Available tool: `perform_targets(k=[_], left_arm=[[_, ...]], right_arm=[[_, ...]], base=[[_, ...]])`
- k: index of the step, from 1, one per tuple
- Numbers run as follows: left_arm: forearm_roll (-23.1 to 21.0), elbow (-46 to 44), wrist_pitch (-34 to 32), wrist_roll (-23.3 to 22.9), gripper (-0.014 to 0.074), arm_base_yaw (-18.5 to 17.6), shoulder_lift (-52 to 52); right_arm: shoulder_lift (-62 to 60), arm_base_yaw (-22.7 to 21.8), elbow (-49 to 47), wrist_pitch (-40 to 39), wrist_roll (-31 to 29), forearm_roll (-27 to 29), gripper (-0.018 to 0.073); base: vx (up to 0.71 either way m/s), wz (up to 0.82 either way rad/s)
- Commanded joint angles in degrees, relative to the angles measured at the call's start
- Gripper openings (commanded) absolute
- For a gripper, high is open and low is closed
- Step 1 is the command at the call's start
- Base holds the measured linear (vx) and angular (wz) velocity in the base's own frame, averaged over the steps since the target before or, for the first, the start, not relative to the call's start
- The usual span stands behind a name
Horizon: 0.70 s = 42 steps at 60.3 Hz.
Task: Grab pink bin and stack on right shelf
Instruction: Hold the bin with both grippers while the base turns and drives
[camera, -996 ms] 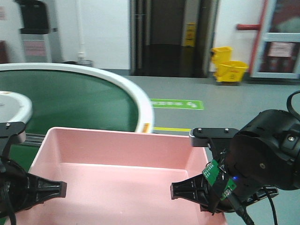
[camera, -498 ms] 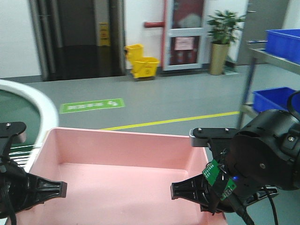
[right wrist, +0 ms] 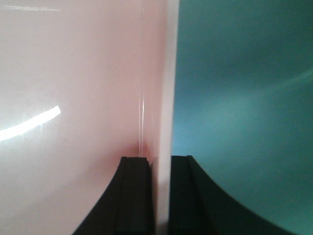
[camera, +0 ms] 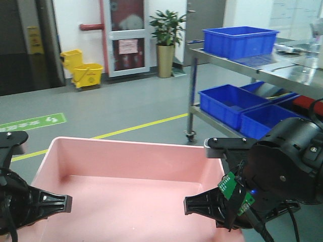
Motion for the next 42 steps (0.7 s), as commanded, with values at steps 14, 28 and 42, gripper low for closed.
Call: perform_targets(k=[14, 28, 42], left_arm=[[1.31, -2.14, -4.61, -0.62, 0.0108, -0.44, -2.46], [1.31, -2.14, -4.52, -0.62, 0.0108, -0.44, -2.46], [1.31, -2.14, -4.45, -0.62, 0.0108, -0.44, -2.46]], right_arm=[[-1.83, -0.36, -1.18, 1.60, -0.37, -4.58, 0.0046], [-1.83, -0.36, -1.18, 1.66, -0.37, -4.45, 0.0046], [-1.83, -0.36, -1.18, 1.79, -0.37, -4.45, 0.0046]], base=[[0.08, -0.36], [0.22, -0.27], [0.36, -0.11]])
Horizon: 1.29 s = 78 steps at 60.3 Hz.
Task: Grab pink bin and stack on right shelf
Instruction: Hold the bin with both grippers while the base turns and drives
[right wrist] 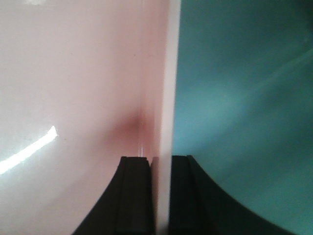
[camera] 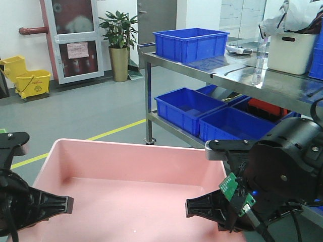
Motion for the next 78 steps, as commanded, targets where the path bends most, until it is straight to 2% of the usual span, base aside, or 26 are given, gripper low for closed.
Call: perform_targets(k=[1, 78], left_arm=[[1.69, -2.14, -4.61, -0.62, 0.0108, -0.38, -2.46], [1.69, -2.14, -4.62, -0.62, 0.0108, -0.38, -2.46]], right_arm=[[-1.67, -0.36, -1.18, 0.22, -0.42, -5.00, 0.0046], [-1.67, -0.36, -1.18, 0.22, -0.42, -4.97, 0.0046]], base=[[0.41, -0.02], [0.41, -0.03]])
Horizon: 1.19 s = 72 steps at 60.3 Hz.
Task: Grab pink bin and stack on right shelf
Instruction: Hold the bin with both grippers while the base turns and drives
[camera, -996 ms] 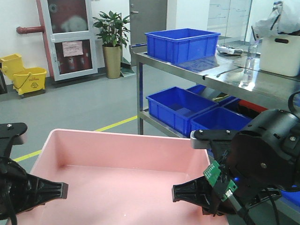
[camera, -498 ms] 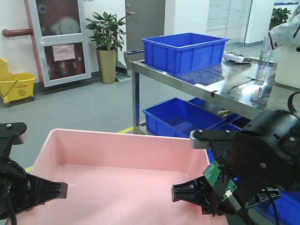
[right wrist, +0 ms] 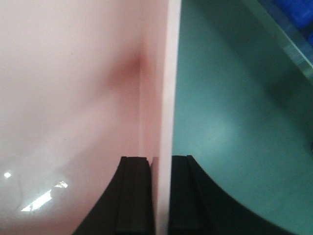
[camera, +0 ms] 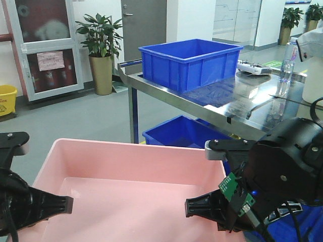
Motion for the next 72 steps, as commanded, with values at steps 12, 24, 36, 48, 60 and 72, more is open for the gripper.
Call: perform_targets(k=[12, 24, 36, 48, 60, 72], left_arm=[[1.57, -2.14, -4.65, -0.62, 0.0108, -0.38, -2.46], [1.57, -2.14, -4.65, -0.62, 0.0108, -0.38, -2.46], [1.57, -2.14, -4.65, -0.62, 0.0108, -0.38, -2.46], [1.57, -2.14, -4.65, -0.62, 0.0108, -0.38, -2.46], [1.57, -2.14, -4.65, -0.62, 0.0108, -0.38, -2.46], [1.57, -2.14, -4.65, -0.62, 0.0108, -0.38, -2.46]], right_arm=[[-1.67, -0.36, -1.18, 0.44, -0.42, -5.14, 0.0046], [-1.67, -0.36, -1.18, 0.44, -0.42, -5.14, 0.0046], [-1.67, -0.36, -1.18, 0.44, -0.42, -5.14, 0.0046], [-1.67, -0.36, -1.18, 0.44, -0.42, -5.08, 0.0046], [-1.67, -0.36, -1.18, 0.44, -0.42, -5.08, 0.0046], [-1.67, -0.36, -1.18, 0.44, -0.42, -5.08, 0.0046]], base=[[0.44, 0.00], [0.43, -0.04], [0.40, -0.21], [0.37, -0.38], [0.35, -0.52], [0.31, -0.67]])
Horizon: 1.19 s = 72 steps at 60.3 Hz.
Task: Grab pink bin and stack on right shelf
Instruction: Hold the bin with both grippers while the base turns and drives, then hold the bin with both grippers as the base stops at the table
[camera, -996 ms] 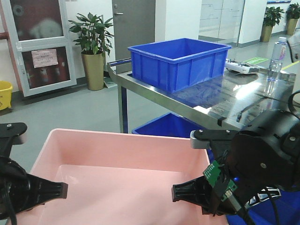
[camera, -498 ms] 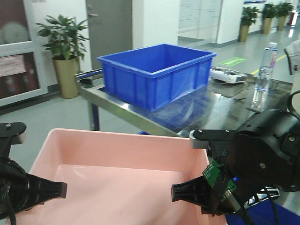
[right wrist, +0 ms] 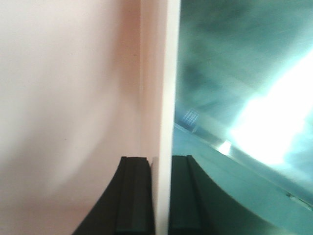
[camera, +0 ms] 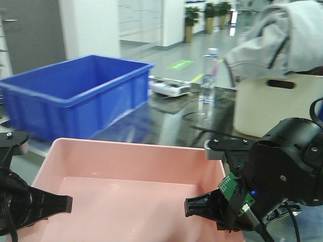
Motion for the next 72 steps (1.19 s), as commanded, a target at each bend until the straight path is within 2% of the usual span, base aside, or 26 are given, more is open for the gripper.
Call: perform_targets(k=[1, 33, 72], left_arm=[[1.52, -2.14, -4.59, -0.62, 0.0108, -0.38, -2.46], [1.52, -2.14, -4.59, -0.62, 0.0108, -0.38, -2.46], [1.52, -2.14, -4.60, -0.62, 0.0108, -0.38, -2.46]], right_arm=[[-1.72, -0.36, -1.18, 0.65, -0.42, -5.08, 0.0046], [-1.72, -0.36, -1.18, 0.65, -0.42, -5.08, 0.0046], [-1.66, -0.36, -1.18, 0.65, -0.42, -5.08, 0.0046]], base=[[0.29, -0.69], [0.25, -0.55], [0.16, -0.25]])
